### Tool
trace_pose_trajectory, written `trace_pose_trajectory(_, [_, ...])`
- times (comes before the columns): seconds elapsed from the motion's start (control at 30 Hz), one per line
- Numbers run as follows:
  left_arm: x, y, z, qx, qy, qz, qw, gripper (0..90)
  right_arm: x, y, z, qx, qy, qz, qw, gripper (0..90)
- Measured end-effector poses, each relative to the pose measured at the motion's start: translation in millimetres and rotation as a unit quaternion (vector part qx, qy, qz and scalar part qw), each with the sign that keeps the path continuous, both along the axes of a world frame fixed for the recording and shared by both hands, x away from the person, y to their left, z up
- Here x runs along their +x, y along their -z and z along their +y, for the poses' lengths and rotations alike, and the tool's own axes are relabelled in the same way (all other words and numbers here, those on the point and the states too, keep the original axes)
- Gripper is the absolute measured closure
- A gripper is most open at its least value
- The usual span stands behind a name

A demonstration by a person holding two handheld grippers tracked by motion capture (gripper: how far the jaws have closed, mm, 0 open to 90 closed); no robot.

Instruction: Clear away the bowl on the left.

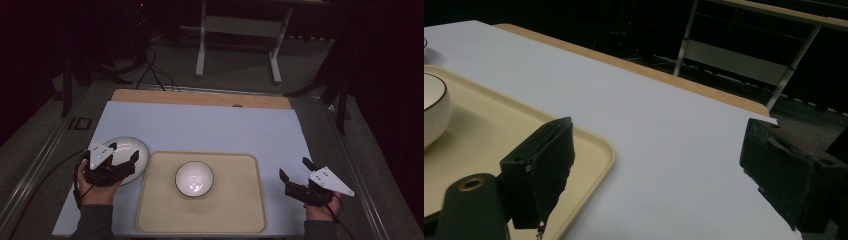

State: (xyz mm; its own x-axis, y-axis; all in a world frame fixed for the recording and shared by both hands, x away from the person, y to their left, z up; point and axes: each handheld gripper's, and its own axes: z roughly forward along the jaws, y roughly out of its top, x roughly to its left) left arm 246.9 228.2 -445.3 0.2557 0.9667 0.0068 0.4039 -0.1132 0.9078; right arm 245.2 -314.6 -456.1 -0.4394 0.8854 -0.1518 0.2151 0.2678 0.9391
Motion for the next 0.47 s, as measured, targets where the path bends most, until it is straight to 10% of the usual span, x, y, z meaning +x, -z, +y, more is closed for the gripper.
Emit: trace_pose_trajectory(0.47, [-6.8,9.1,27.5,-0.010,-0.041,-0.002,0.9991,26.5,1.0,0.7,-2.5,0.012,-0.001,0.007,0.9999,14.2])
